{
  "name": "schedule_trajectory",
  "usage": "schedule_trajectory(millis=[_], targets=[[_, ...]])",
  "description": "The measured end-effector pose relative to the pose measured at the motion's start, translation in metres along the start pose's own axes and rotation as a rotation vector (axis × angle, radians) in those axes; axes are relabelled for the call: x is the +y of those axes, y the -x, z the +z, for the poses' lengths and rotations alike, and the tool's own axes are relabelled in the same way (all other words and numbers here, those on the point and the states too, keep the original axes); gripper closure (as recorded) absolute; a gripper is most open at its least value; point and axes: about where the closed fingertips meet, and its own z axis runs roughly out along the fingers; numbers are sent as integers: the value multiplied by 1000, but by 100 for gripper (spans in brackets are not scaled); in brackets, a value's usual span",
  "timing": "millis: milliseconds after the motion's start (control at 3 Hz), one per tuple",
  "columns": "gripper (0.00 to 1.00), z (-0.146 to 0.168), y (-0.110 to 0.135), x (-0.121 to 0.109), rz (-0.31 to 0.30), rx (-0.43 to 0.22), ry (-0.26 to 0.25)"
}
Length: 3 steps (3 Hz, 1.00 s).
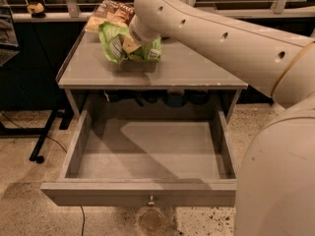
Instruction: Pick green rice chip bag from top drawer and place on counter
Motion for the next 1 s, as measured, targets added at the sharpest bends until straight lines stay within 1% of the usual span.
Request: schedule_trajectory(millis=[333, 667, 1000], targets=[[11, 0, 0, 0, 0, 0, 0], [0, 0, 0, 0, 0, 0, 0], [0, 0, 0, 0, 0, 0, 0]])
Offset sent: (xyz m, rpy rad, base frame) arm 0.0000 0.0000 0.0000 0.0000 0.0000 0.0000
